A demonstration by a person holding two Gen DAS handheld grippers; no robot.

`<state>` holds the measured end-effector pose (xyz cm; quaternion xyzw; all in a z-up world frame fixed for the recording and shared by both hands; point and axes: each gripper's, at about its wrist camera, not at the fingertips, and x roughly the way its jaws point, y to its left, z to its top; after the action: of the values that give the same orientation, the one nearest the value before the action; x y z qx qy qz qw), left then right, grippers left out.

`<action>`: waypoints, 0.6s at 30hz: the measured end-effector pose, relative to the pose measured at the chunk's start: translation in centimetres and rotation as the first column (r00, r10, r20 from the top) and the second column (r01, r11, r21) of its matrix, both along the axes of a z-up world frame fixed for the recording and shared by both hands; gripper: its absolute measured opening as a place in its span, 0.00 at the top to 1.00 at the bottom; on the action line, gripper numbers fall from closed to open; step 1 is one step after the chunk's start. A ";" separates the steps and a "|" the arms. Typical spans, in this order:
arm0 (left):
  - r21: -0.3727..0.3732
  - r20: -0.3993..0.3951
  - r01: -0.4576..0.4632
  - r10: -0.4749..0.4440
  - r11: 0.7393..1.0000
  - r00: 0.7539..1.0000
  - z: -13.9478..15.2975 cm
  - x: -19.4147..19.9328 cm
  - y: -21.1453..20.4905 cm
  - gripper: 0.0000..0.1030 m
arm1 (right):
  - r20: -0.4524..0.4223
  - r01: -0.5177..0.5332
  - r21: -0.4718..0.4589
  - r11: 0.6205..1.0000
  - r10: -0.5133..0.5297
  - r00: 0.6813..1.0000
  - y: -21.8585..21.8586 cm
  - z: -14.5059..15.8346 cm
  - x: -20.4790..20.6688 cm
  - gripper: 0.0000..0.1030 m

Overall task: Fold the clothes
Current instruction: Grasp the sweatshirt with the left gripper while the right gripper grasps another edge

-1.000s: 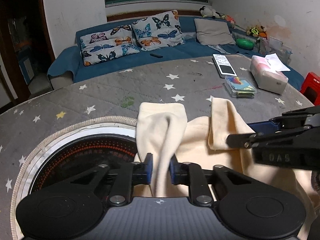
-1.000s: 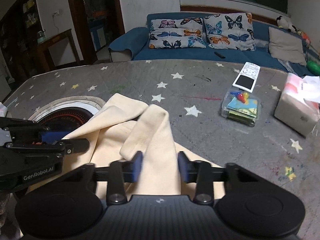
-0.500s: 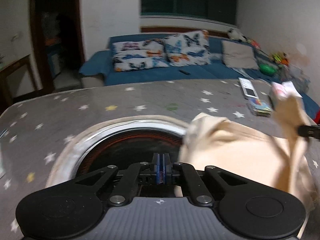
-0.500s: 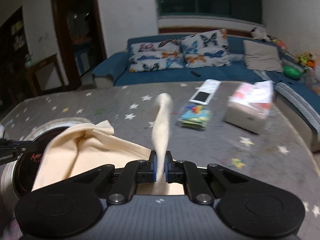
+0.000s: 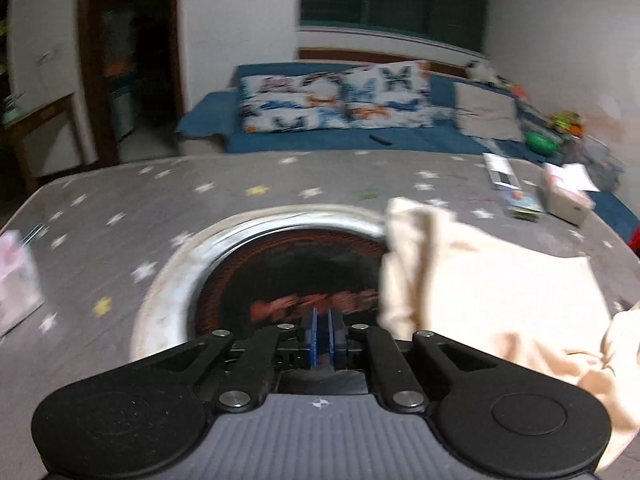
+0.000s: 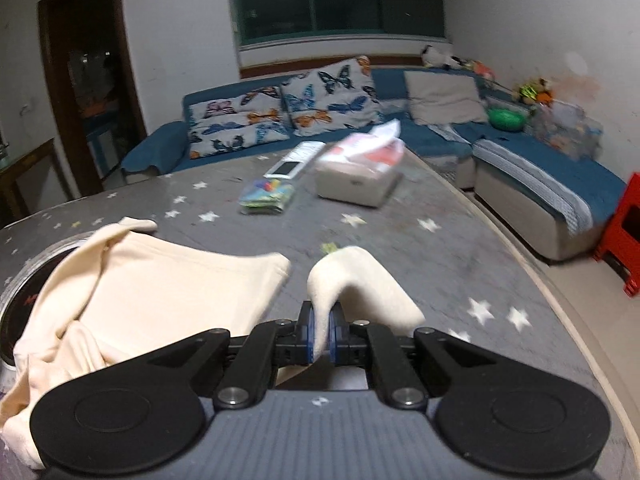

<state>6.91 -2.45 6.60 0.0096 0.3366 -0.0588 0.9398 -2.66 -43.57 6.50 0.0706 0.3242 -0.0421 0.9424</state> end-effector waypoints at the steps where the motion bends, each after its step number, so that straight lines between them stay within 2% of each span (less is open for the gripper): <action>1: 0.009 0.006 0.024 -0.024 1.000 1.000 0.0 0.4 -1.0 0.85 | -0.005 0.010 0.005 1.000 -0.010 1.000 -0.3 -0.2 -0.3 0.94; 2: 0.019 0.010 0.046 -0.047 0.999 0.999 0.1 0.8 -2.1 0.78 | -0.010 0.018 0.009 1.000 -0.018 1.000 -0.5 -0.3 -0.6 0.94; 3: 0.030 0.012 0.059 -0.059 0.998 0.998 0.0 1.4 -3.1 0.63 | -0.014 0.026 0.014 1.000 -0.026 1.000 -0.7 -0.6 -0.8 0.94; 4: 0.044 0.015 0.069 -0.070 0.997 0.997 -0.2 2.1 -4.2 0.56 | -0.019 0.034 0.018 0.999 -0.034 0.999 -0.9 -0.9 -1.0 0.94; 11: 0.121 -0.014 0.123 -0.122 0.985 0.992 -2.1 7.6 -9.0 0.54 | -0.042 0.060 0.042 0.997 -0.058 0.997 -1.6 -2.2 -1.8 0.94; 12: 0.126 -0.026 0.130 -0.128 0.983 0.991 -2.6 8.2 -9.2 0.56 | -0.044 0.061 0.045 0.997 -0.059 0.997 -1.6 -2.2 -1.8 0.94; 13: 0.130 -0.038 0.135 -0.131 0.982 0.991 -3.0 8.5 -9.2 0.72 | -0.045 0.060 0.045 0.997 -0.058 0.997 -1.7 -2.3 -1.9 0.94; 15: 0.136 -0.057 0.142 -0.135 0.981 0.989 -3.8 9.1 -9.0 0.93 | -0.046 0.058 0.044 0.997 -0.056 0.997 -1.7 -2.4 -1.9 0.94; 18: 0.121 -0.020 0.111 -0.109 0.986 0.994 -3.6 8.0 -7.7 0.96 | -0.046 0.057 0.040 0.998 -0.055 0.997 -1.8 -2.4 -1.9 0.94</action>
<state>14.94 -10.14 2.97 0.0852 0.3445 -0.0900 0.9306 -4.60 -45.34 4.08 0.0982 0.3440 -0.0633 0.9317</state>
